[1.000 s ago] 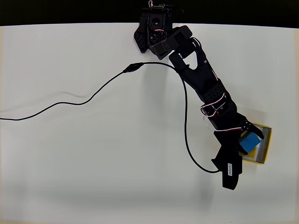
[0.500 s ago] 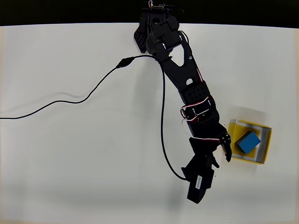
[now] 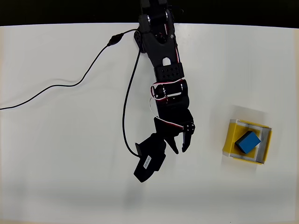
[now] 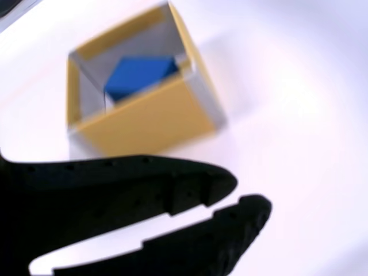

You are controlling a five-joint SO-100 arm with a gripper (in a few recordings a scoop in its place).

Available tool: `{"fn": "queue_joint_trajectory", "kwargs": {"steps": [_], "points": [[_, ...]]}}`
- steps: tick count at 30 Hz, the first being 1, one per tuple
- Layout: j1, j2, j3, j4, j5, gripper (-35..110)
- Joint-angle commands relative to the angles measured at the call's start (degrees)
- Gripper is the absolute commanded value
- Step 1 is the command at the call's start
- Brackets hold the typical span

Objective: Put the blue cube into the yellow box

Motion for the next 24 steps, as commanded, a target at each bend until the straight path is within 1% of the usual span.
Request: {"fn": "queue_joint_trajectory", "kwargs": {"steps": [1, 7, 10, 16, 20, 24], "points": [[3.2, 11.6, 4.5, 2.5, -1.1, 4], [8.6, 23.2, 18.8, 3.8, -3.9, 4], [10.5, 27.1, 22.9, 7.1, -3.9, 4], [13.3, 36.1, 33.7, 10.3, -4.7, 3], [14.2, 45.7, 42.4, 14.7, -5.4, 3], [14.6, 55.8, 48.7, 22.5, -5.4, 3]]}}
